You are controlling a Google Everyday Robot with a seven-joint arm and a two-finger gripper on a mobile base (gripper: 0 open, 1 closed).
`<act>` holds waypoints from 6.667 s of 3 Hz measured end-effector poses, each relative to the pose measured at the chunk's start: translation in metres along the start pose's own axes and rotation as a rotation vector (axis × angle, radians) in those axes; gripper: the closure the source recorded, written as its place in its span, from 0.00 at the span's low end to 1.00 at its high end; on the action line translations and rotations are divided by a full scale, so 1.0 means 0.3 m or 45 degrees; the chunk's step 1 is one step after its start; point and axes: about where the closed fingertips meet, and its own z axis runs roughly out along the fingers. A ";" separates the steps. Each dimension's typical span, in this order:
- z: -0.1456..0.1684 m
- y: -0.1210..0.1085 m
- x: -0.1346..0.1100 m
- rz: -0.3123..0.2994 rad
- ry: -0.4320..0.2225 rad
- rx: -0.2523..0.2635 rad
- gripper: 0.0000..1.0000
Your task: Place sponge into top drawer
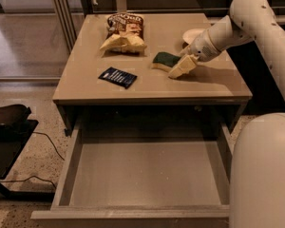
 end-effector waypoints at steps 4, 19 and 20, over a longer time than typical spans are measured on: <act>-0.036 0.056 -0.008 -0.034 0.006 -0.005 1.00; 0.343 0.658 0.623 -0.009 -0.083 0.007 0.35; 0.343 0.658 0.623 -0.009 -0.083 0.007 0.12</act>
Offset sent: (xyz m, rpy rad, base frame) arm 0.0000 0.0000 0.0000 0.0000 0.0000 0.0000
